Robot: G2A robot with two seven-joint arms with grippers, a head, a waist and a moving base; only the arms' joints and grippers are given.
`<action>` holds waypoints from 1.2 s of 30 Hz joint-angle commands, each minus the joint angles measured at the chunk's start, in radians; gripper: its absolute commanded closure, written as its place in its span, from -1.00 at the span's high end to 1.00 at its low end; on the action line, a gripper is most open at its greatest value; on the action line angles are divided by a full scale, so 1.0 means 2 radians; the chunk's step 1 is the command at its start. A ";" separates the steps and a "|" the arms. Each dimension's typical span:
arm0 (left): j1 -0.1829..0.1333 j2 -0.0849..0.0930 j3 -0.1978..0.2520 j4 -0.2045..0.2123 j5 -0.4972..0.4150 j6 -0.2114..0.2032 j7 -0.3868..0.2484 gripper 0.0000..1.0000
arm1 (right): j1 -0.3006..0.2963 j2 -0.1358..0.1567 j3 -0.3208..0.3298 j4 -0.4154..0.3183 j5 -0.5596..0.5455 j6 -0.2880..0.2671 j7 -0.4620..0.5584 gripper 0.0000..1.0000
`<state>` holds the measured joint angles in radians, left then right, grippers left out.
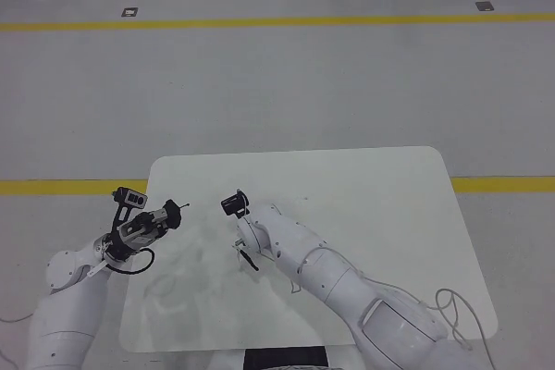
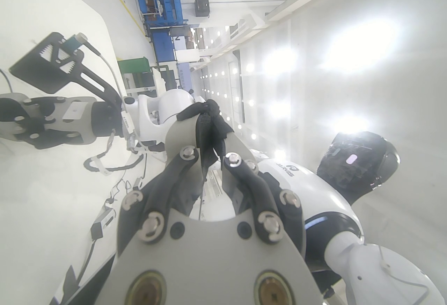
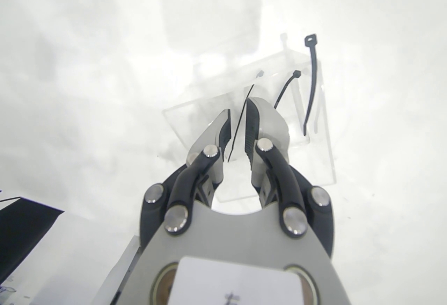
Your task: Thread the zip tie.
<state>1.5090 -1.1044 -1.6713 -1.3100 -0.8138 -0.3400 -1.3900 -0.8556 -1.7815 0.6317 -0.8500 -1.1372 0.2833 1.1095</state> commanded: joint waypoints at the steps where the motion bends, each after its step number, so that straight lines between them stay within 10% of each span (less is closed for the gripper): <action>1: 0.000 0.000 0.000 0.000 0.000 0.000 0.000 -1.00 | 0.001 -0.001 0.000 0.004 0.000 0.000 -0.001 -0.82; 20: 0.000 0.000 0.000 0.000 0.000 0.000 0.000 -1.00 | 0.008 -0.011 0.007 0.026 -0.001 -0.005 -0.008 -1.00; 36: 0.000 0.000 0.000 0.000 0.000 0.000 0.000 -1.00 | -0.011 0.009 0.060 -0.041 -0.004 -0.020 0.009 -1.00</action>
<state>1.5090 -1.1044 -1.6713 -1.3100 -0.8138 -0.3400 -1.3900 -0.8732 -1.7700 0.7407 -0.9150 -1.1372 0.2450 1.1245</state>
